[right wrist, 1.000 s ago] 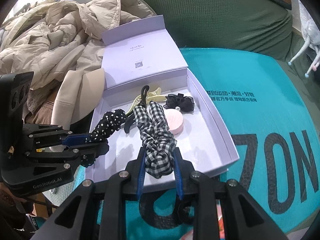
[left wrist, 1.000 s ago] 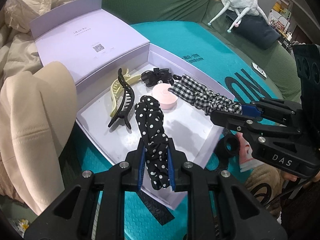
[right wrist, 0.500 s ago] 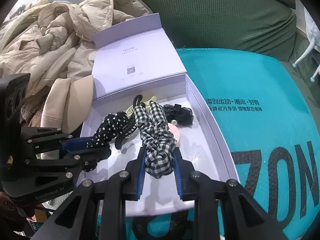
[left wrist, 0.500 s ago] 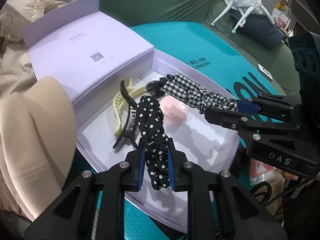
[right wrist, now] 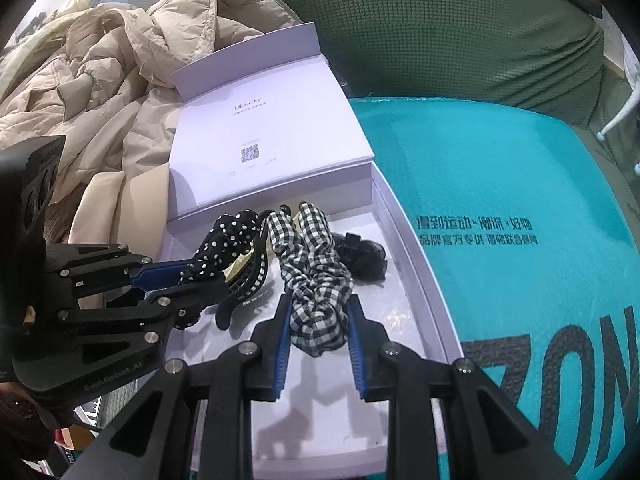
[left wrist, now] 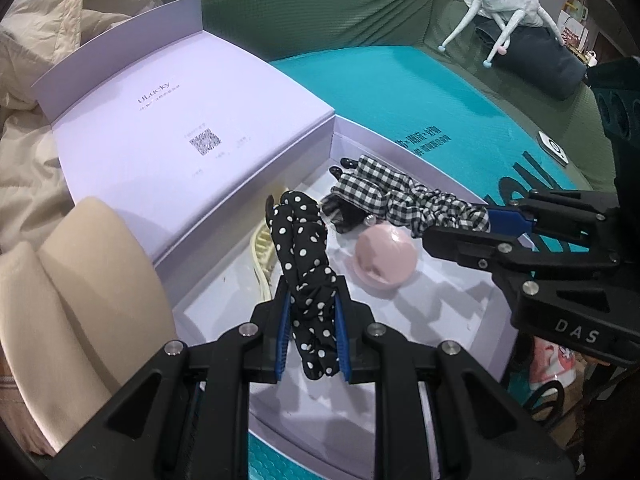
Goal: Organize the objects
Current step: 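Carry both scrunchies over the lavender box and lower them inside, then open both tools to release the scrunchies into the box, then withdraw both tools from the box toward the candy jar and hair tie, then grasp the black hair tie with the left tool while the right tool grasps the candy jar, then lift the hair tie and candy jar and carry both toward the lavender box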
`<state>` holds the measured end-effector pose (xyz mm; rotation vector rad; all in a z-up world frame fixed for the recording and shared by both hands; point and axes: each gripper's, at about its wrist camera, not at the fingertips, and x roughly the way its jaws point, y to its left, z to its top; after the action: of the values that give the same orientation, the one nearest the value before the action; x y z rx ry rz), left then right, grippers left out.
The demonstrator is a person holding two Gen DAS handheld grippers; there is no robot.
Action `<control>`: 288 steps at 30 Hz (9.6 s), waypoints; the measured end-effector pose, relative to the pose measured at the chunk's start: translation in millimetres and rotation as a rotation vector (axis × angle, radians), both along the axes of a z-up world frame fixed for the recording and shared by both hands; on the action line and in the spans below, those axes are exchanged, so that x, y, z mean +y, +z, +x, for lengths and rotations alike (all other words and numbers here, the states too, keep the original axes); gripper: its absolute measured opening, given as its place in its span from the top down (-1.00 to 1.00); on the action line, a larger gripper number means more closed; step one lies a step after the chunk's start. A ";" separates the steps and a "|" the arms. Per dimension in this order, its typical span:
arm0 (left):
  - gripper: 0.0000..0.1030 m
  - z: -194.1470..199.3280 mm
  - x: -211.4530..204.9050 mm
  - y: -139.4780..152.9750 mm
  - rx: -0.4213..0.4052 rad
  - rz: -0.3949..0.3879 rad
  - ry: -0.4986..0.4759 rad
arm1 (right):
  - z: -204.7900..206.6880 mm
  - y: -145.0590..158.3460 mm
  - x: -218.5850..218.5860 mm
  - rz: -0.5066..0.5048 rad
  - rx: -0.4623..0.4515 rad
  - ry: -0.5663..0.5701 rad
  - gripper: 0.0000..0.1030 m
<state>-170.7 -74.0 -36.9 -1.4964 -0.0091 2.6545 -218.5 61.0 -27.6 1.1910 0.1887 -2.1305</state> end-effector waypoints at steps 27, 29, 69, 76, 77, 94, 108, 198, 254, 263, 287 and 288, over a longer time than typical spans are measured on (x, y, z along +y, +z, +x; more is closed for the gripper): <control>0.65 -30.6 -0.7 -18.8 -0.050 -0.048 0.040 | -24.8 -20.1 -23.8 0.050 -0.003 0.023 0.51; 0.65 -30.9 0.2 -20.6 -0.051 -0.042 0.041 | -25.7 -23.1 -23.5 0.056 -0.010 0.024 0.51; 0.20 -20.3 13.7 9.7 0.012 -0.066 0.086 | -7.4 6.5 -12.3 0.087 0.010 -0.014 0.11; 0.04 -0.8 12.5 39.6 0.084 -0.076 0.093 | 9.8 35.9 -10.5 0.096 0.073 -0.019 0.09; -0.01 2.1 11.4 43.5 0.091 -0.077 0.097 | 12.0 39.9 -8.9 0.096 0.081 -0.020 0.08; -0.28 47.4 15.3 100.0 0.196 -0.081 0.104 | 52.6 94.0 -0.1 0.130 0.196 -0.033 -0.14; -0.53 85.5 18.8 127.1 0.230 -0.077 0.155 | 87.5 125.6 19.1 0.118 0.267 -0.025 -0.35; -0.59 125.8 136.6 -6.2 0.007 0.007 -0.062 | 113.4 -43.7 147.2 0.093 -0.137 -0.198 -0.37; 0.25 93.8 181.5 -53.0 0.031 0.017 -0.189 | 118.7 -64.4 204.5 -0.109 -0.062 -0.366 -0.12; 0.25 107.5 169.5 -42.5 0.027 0.022 -0.152 | 126.3 -60.0 206.2 -0.107 -0.036 -0.368 -0.12; 0.25 134.6 152.4 -7.9 0.081 -0.005 -0.115 | 163.1 -17.6 202.0 -0.168 0.048 -0.314 -0.10; 0.25 135.6 151.8 -5.7 0.084 -0.004 -0.115 | 163.9 -16.1 201.3 -0.171 0.050 -0.312 -0.10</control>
<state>-35.1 77.8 -42.5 -1.3414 0.0861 2.6243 -54.5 262.3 -43.7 1.1257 -0.1666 -2.3902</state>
